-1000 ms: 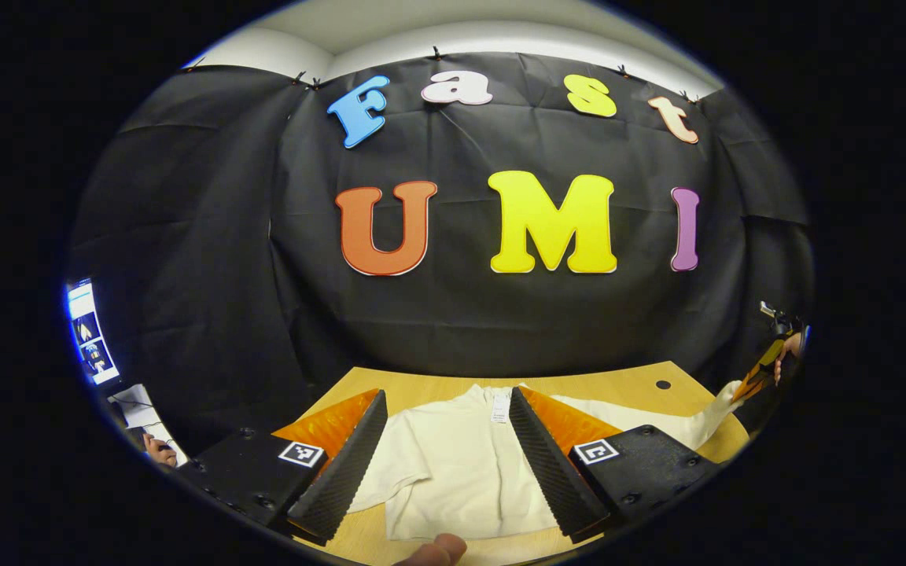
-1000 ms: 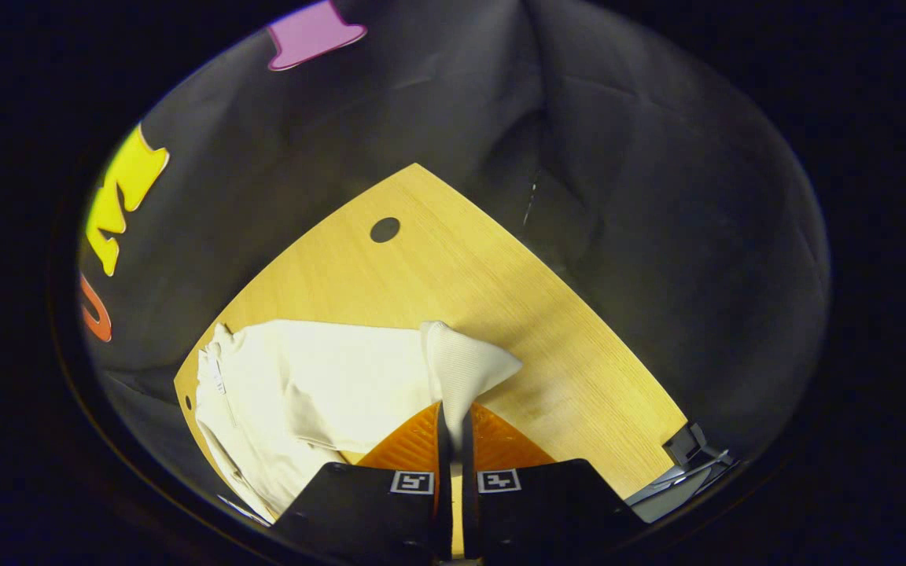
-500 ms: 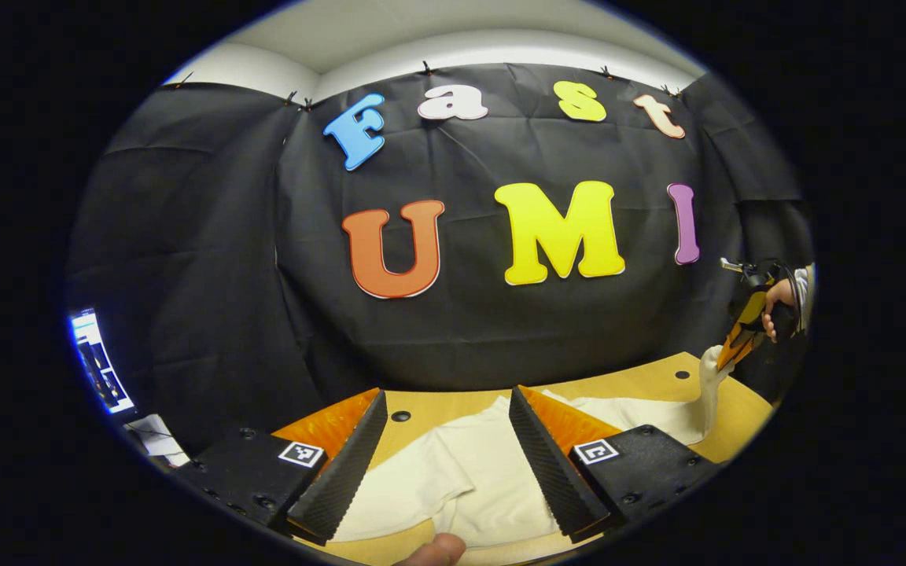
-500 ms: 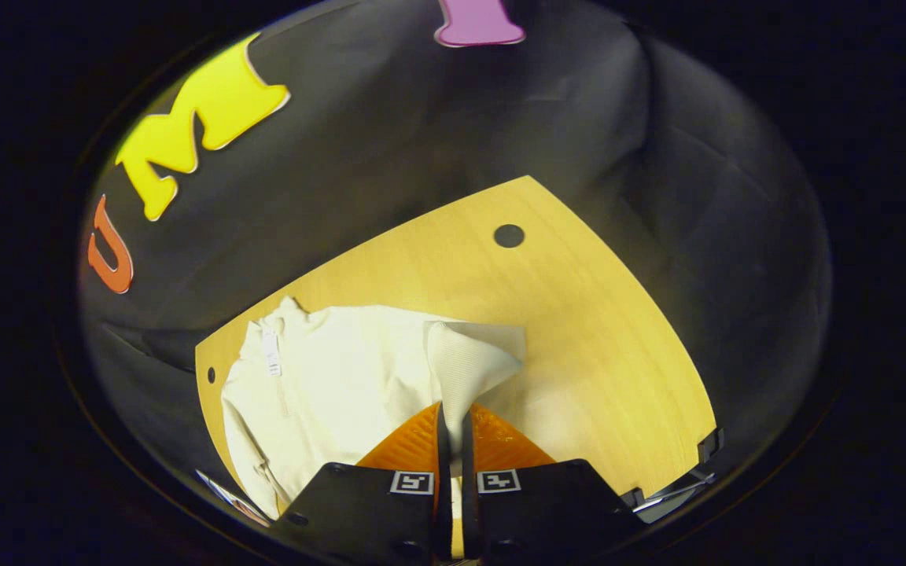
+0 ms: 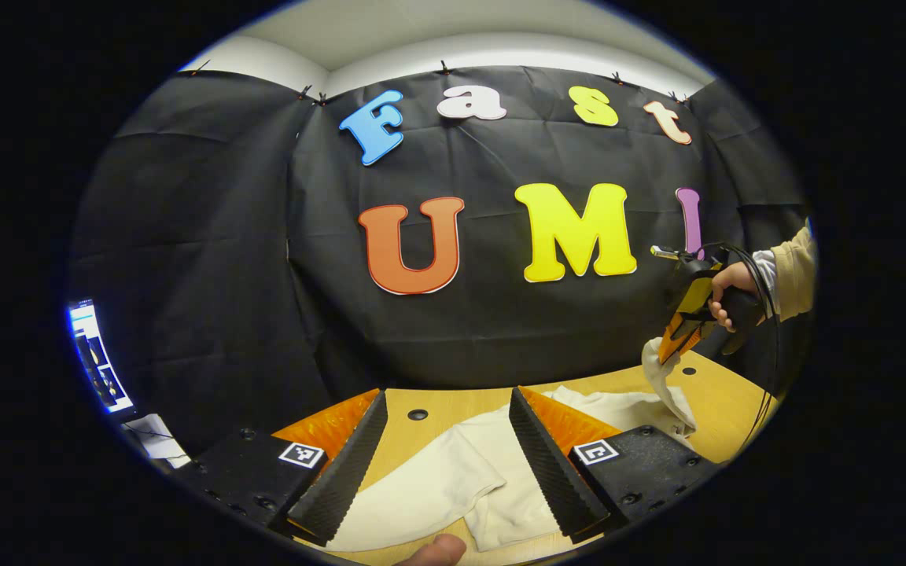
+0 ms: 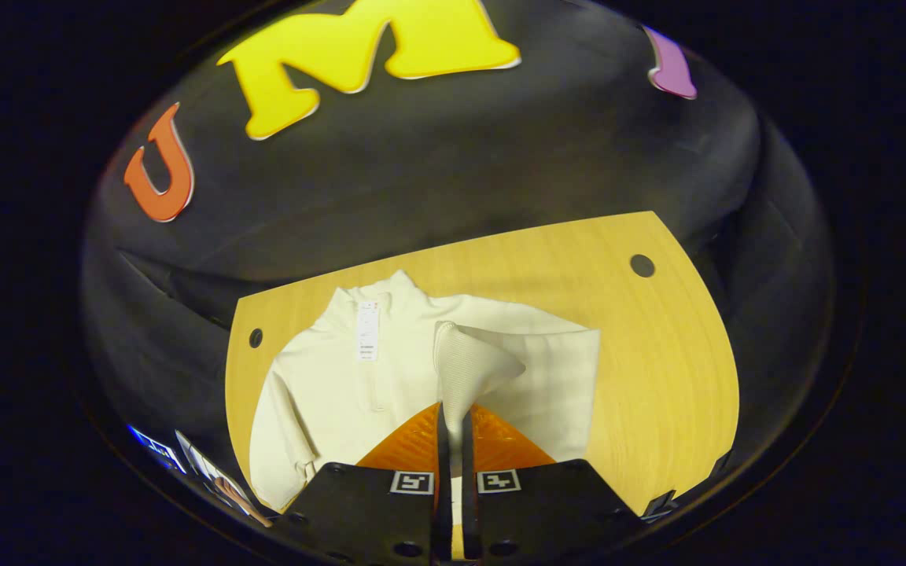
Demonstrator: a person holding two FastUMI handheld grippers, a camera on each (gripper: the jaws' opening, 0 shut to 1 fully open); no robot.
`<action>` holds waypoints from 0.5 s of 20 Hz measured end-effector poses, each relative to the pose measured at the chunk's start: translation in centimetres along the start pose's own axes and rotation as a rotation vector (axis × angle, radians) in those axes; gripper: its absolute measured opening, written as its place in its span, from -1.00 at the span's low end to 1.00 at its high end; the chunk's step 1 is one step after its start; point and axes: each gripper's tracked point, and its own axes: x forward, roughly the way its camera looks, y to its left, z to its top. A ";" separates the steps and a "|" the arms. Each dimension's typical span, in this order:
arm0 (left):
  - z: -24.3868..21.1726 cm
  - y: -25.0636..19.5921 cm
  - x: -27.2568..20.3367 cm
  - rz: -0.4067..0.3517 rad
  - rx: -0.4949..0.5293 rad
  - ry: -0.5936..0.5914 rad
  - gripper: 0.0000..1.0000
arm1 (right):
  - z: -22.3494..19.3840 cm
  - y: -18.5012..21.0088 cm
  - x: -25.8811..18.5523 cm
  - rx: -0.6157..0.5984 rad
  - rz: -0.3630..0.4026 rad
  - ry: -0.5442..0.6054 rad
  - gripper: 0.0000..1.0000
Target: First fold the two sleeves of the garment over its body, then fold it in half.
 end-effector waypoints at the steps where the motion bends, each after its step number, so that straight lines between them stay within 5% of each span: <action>1: 0.0 0.2 -0.1 -0.009 -0.006 -0.007 0.99 | -0.3 1.8 0.4 -0.029 0.005 0.004 -0.89; 10: -2.8 3.9 -1.1 0.007 -0.042 0.015 0.98 | -4.7 16.8 6.1 -0.156 0.086 0.081 -0.89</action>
